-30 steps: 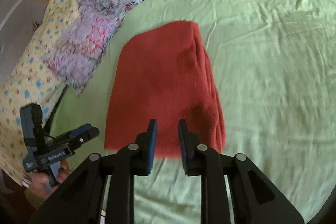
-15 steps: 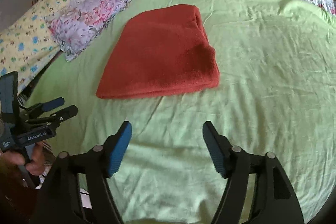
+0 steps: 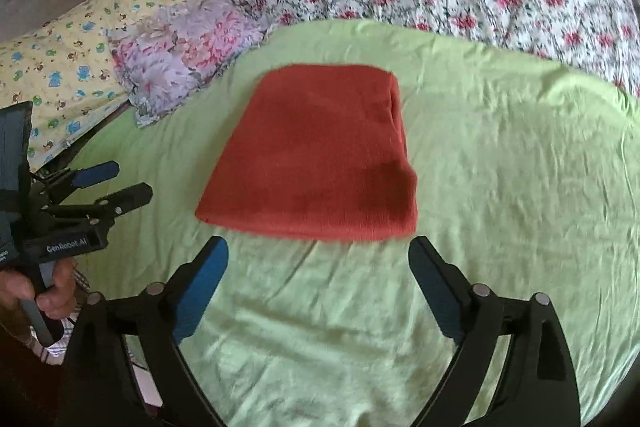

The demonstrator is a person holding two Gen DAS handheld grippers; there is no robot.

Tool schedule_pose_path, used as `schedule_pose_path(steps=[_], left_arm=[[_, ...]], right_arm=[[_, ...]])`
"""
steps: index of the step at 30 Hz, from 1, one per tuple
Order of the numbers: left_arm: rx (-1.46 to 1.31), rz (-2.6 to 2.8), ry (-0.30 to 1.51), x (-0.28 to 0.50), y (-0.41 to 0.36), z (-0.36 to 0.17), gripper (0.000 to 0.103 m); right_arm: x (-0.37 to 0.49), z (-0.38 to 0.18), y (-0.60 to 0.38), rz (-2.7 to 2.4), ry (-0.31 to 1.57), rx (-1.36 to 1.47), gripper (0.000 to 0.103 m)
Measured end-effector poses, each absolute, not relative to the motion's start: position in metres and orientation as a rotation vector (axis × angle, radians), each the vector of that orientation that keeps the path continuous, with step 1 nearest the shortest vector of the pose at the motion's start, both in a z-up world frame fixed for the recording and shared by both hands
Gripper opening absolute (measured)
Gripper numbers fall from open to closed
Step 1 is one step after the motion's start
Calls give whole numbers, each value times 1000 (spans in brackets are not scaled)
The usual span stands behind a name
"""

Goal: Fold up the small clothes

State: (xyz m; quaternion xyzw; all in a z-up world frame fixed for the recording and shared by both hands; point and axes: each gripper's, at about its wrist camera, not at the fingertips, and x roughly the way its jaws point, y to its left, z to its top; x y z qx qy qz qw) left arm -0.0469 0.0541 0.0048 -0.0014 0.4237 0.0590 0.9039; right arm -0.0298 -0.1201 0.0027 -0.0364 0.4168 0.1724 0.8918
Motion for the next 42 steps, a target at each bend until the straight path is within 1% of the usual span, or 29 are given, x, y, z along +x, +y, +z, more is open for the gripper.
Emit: schedule_pose_path(steps=[14, 42], left_arm=[[-2, 188, 991, -4, 53, -43, 88], [-40, 173, 1010, 26, 47, -53, 88]], right_arm=[[22, -40, -105, 334, 976, -50, 94], [59, -53, -102, 357, 1011, -43, 94]])
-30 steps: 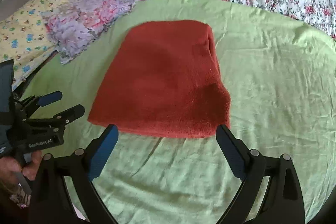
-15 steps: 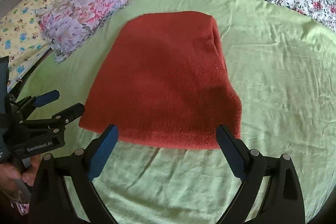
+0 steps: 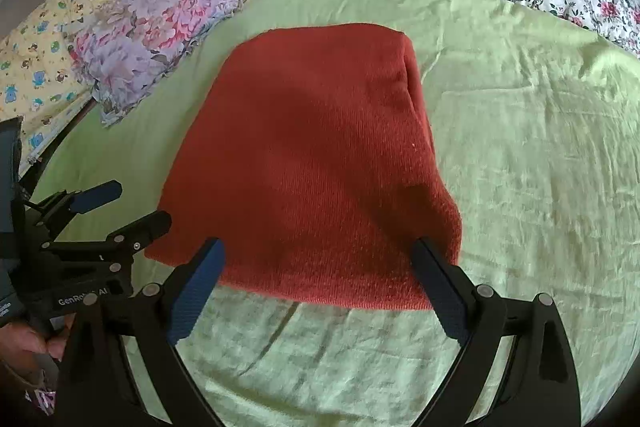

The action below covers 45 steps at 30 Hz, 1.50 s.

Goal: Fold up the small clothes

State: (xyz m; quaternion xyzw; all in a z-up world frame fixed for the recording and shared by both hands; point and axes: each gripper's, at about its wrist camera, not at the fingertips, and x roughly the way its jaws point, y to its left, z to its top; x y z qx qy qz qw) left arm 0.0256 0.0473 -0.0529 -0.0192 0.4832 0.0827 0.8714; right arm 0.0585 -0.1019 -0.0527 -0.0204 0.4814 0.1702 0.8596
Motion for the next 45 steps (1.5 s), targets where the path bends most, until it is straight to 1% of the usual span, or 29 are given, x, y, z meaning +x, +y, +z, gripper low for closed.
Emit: schedule_pose_path(steps=[45], left_arm=[[-68, 151, 1022, 31, 49, -51, 88]], right_arm=[[65, -49, -101, 365, 1016, -31, 94]])
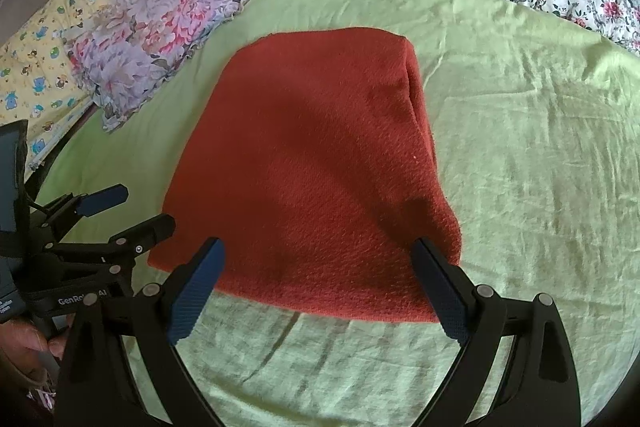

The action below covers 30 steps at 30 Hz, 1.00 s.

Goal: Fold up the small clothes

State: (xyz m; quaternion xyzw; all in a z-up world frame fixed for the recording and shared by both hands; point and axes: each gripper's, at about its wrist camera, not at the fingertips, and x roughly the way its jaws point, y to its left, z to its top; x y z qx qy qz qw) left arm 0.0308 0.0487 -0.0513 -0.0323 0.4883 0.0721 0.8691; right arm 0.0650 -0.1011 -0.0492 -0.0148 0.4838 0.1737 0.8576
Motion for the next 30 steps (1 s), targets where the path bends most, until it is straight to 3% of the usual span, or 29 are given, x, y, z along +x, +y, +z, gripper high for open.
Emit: schedule_pose_path(steps=[30], left_arm=[[-61, 142, 1016, 32, 47, -48, 88]], right_arm=[[63, -42, -100, 370, 999, -21, 94]])
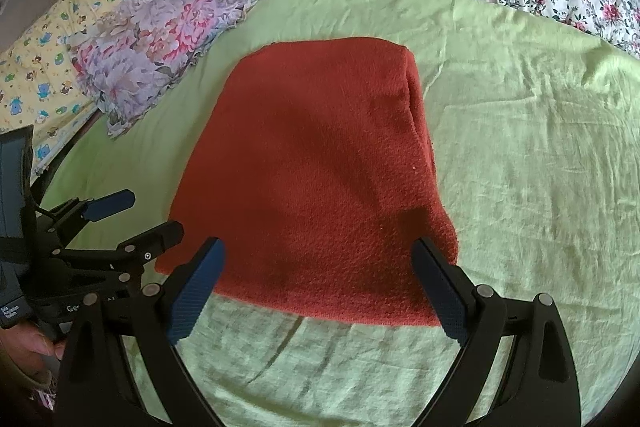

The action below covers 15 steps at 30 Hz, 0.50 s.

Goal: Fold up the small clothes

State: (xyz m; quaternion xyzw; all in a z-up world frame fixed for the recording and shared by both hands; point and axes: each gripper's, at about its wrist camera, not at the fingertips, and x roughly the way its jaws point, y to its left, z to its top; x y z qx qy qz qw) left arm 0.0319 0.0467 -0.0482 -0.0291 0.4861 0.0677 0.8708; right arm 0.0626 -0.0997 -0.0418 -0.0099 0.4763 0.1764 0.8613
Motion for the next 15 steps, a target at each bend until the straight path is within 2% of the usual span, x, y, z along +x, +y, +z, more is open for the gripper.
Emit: schedule_pose_path(steps=[15], left_arm=[[-63, 143, 1017, 34, 47, -47, 88]], right_arm=[[66, -39, -99, 372, 993, -15, 94]])
